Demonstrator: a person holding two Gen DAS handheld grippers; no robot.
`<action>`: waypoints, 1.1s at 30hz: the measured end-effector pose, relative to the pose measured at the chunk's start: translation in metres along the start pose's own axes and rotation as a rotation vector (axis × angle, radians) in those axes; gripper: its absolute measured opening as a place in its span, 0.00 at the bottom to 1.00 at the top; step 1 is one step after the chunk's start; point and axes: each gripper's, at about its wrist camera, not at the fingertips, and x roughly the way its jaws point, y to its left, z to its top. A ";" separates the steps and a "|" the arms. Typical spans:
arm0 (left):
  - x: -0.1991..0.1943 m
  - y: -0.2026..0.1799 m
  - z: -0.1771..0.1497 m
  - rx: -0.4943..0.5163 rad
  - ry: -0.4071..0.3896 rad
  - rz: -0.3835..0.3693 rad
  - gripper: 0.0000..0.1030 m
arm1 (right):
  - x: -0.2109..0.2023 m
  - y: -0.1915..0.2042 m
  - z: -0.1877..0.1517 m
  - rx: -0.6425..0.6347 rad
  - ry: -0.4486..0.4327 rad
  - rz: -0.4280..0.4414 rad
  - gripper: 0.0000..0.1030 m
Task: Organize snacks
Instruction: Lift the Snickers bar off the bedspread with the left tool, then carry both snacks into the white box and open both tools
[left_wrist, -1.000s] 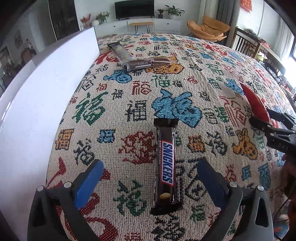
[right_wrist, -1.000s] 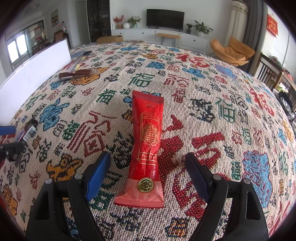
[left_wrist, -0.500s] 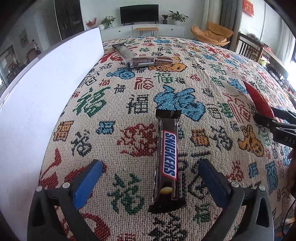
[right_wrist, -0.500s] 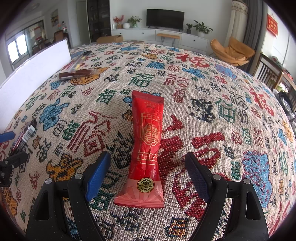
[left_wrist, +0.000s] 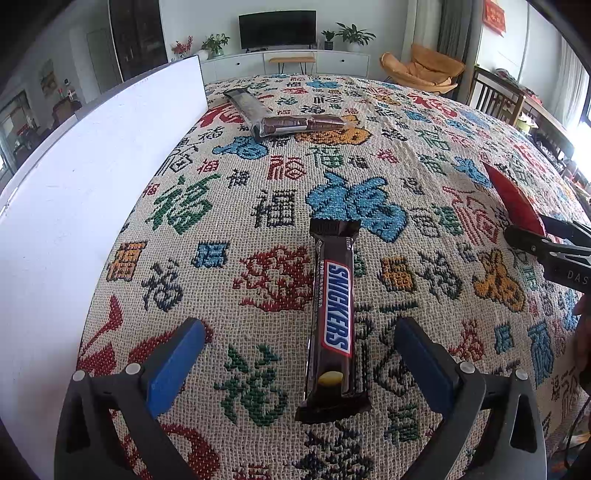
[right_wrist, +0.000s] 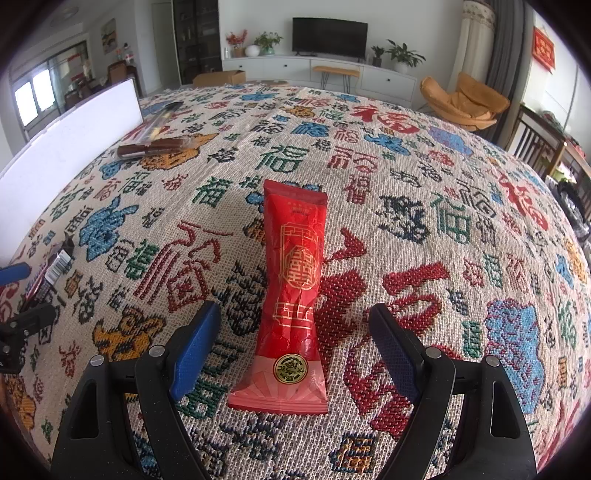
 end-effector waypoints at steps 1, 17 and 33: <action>-0.004 -0.002 0.000 0.004 -0.011 -0.006 0.83 | -0.001 -0.003 0.000 0.014 -0.003 0.010 0.82; -0.045 0.009 0.003 -0.083 -0.112 -0.209 0.16 | 0.009 -0.020 0.039 0.087 0.220 0.179 0.58; -0.149 0.094 0.005 -0.375 -0.316 -0.325 0.16 | -0.063 0.057 0.103 0.083 0.033 0.402 0.17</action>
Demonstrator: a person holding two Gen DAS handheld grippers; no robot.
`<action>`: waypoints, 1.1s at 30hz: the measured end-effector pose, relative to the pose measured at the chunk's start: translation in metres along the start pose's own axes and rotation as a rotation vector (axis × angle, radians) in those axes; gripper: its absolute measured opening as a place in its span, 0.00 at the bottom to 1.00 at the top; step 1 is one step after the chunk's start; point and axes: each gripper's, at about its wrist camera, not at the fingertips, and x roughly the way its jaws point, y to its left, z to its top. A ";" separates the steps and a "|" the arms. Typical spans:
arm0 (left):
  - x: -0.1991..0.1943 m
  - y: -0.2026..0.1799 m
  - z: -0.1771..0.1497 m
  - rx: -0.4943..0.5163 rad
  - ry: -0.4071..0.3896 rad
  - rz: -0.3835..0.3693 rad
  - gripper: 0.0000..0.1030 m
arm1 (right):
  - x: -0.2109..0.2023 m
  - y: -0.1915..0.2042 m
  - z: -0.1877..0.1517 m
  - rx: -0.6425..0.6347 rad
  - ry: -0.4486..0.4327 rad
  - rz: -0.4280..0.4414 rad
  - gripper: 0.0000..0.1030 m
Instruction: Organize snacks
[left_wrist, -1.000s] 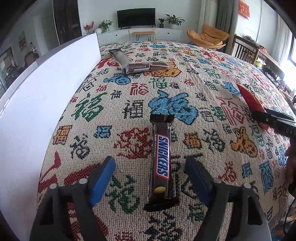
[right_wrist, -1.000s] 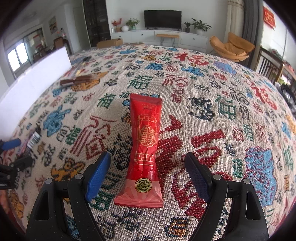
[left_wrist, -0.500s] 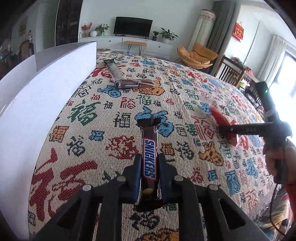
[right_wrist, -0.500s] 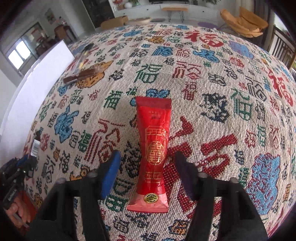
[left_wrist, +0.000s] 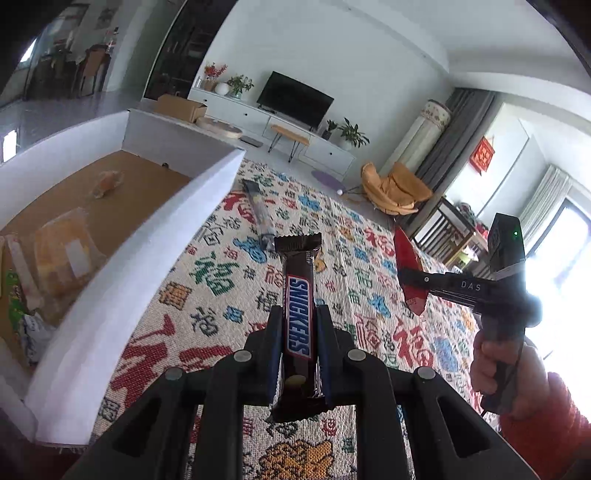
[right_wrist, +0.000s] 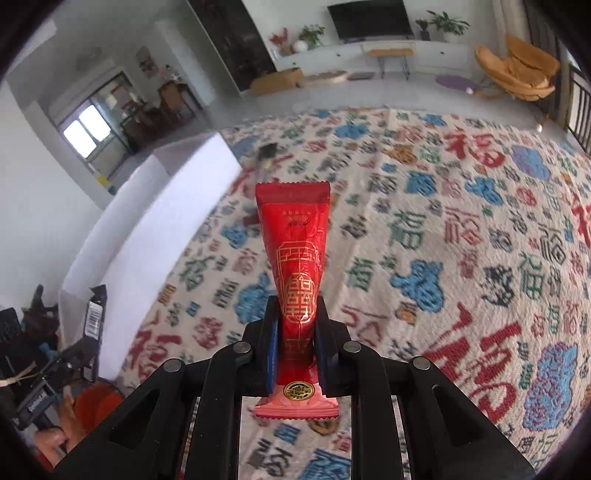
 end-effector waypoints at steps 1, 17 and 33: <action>-0.010 0.008 0.008 -0.021 -0.021 0.009 0.16 | -0.001 0.019 0.009 -0.016 -0.022 0.032 0.17; -0.066 0.197 0.093 -0.167 -0.065 0.544 0.80 | 0.105 0.320 0.056 -0.292 0.041 0.445 0.47; -0.017 0.034 0.010 0.082 0.002 0.222 0.96 | 0.090 0.088 -0.046 -0.374 -0.067 -0.177 0.70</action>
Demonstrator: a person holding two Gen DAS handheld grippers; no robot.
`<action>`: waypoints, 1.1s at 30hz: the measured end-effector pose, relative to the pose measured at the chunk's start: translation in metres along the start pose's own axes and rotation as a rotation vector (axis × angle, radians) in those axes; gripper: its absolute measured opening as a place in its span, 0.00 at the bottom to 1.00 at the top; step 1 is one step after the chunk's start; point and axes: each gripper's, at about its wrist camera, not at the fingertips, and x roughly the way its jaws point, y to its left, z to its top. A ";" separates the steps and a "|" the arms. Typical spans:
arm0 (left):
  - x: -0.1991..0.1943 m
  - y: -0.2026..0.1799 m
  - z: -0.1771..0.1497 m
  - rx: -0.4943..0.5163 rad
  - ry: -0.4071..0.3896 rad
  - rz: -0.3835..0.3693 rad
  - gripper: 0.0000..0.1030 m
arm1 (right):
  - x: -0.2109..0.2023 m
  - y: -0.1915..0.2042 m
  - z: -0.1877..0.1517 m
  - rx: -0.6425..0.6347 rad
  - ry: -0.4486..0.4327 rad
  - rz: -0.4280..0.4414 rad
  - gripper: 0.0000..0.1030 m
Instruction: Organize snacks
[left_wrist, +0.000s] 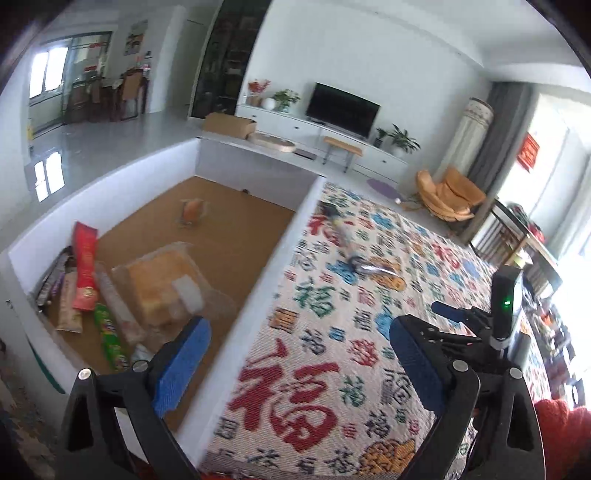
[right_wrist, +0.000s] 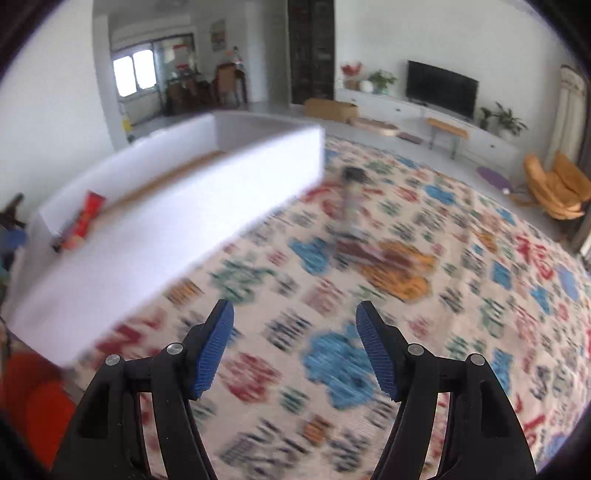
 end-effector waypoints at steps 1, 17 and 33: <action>0.005 -0.016 -0.003 0.030 0.021 -0.022 0.97 | 0.002 -0.021 -0.016 0.012 0.029 -0.047 0.70; 0.127 -0.119 -0.067 0.277 0.229 0.115 0.97 | -0.017 -0.128 -0.095 0.217 0.097 -0.210 0.80; 0.141 -0.090 -0.084 0.223 0.249 0.198 1.00 | -0.016 -0.131 -0.097 0.243 0.101 -0.198 0.82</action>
